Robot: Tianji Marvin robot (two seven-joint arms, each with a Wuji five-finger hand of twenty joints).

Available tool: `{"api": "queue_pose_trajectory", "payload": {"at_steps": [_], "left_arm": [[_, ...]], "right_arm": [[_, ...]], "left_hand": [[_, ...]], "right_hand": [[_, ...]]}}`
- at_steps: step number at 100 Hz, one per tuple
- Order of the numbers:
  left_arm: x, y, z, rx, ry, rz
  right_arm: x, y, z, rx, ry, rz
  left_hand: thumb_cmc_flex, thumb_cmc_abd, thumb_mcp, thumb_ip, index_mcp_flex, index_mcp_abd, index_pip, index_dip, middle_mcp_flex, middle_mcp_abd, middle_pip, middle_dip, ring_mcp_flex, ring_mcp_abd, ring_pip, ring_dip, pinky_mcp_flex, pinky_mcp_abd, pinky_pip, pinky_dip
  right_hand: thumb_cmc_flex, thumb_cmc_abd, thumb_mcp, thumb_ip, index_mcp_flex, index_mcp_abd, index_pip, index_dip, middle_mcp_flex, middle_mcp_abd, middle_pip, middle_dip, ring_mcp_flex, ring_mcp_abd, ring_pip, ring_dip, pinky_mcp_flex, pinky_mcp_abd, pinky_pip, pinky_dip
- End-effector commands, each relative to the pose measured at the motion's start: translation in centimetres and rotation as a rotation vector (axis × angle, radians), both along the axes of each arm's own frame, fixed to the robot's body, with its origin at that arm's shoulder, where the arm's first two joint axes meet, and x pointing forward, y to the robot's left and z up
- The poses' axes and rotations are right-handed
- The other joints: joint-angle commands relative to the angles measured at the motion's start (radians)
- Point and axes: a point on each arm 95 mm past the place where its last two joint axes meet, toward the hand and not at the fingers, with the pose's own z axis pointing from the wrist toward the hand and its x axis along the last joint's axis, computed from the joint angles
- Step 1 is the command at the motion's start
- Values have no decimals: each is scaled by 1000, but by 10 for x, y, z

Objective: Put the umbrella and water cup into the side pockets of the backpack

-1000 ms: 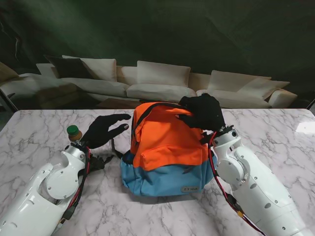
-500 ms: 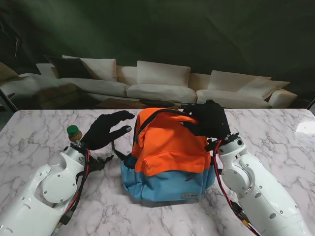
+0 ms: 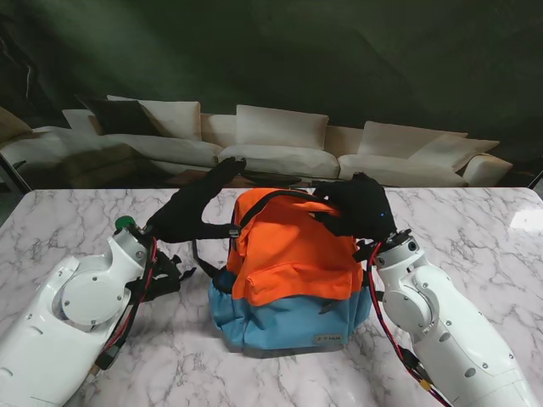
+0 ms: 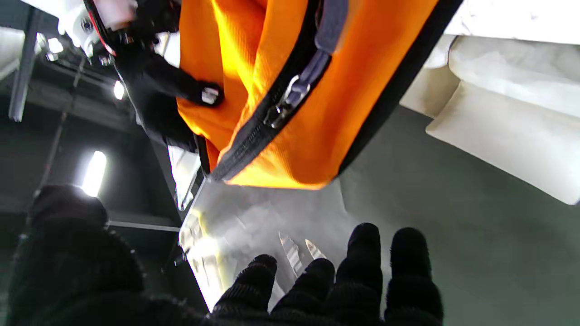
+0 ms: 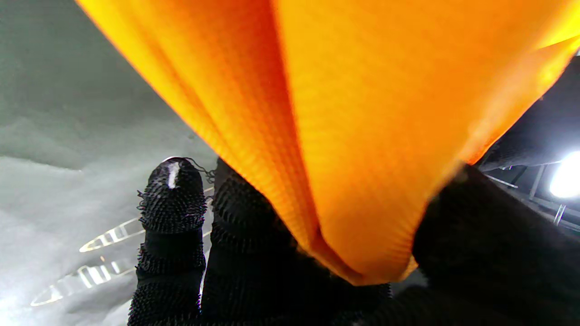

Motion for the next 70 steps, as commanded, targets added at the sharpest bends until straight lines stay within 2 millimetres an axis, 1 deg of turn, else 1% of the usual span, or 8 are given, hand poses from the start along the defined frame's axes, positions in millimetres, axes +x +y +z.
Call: {"api": "queue_pose_trajectory", "payload": {"at_steps": [1,14,32,44,53,65,69,70], "left_arm": [[7,-7,9,42,-10,-11],[20,-18,3,100,34,-12],[34,-30,-12,140,101,15],[41,-37,-20,127,136,26],[46,-45,-23,97,165,32],[49,-55,-26,69,196,41],[50,-58,-27,66,193,51],[51,-59,-27,65,193,54]], "right_arm": [[0,1,-2,-7,5,0],[0,4,0,-8,0,11],[0,6,1,1,-3,12],[-1,7,2,1,-3,23],[-1,9,2,-3,2,33],[0,12,1,6,10,45],[-1,13,1,6,10,52],[-1,14,1,6,11,53]], "left_hand": [[-22,-40,-3,-29,-40,3,-32,-77,-77,29,-33,-48,-29,12,-32,-24,7,-39,-51,-34],[3,-102,-7,-34,-32,64,-19,-102,-71,38,-31,-72,-39,11,-37,-37,11,-39,-74,-52],[46,-172,0,-31,-36,113,8,1,-26,47,-20,-44,-12,9,-17,-42,40,-48,-65,-57],[75,-191,2,-27,-35,130,4,31,57,69,-15,-32,66,-1,15,-31,91,-65,8,-44],[142,-225,10,-10,-35,141,6,68,158,68,-2,-21,153,-22,48,-22,143,-80,107,-56],[297,-248,17,10,-27,145,41,186,355,-14,108,37,322,-77,108,0,244,-104,282,-58],[351,-233,32,14,36,145,75,216,434,-65,180,68,394,-101,134,9,297,-115,336,-45],[374,-222,44,13,102,140,99,225,506,-100,223,89,460,-123,158,16,343,-123,376,-34]], "right_hand": [[46,79,58,43,6,-111,58,20,25,-20,-8,4,36,-40,9,15,-15,-34,0,-7],[46,80,57,44,5,-110,59,17,23,-21,-9,4,37,-40,7,15,-15,-33,-1,-7],[47,82,54,44,3,-107,61,15,20,-22,-8,5,36,-39,5,15,-20,-30,-4,-8],[47,84,52,44,3,-111,62,14,20,-23,-7,5,37,-39,4,15,-20,-29,-5,-8],[45,86,51,44,0,-114,62,13,19,-27,-7,5,36,-39,1,15,-21,-29,-5,-8],[45,89,48,44,-3,-119,62,13,13,-30,-10,4,32,-36,-10,11,-27,-29,-11,-10],[43,90,45,44,-6,-124,61,13,12,-35,-11,4,31,-36,-15,10,-27,-29,-12,-10],[43,90,45,44,-6,-125,61,13,12,-35,-11,4,31,-36,-16,9,-27,-29,-12,-10]]}}
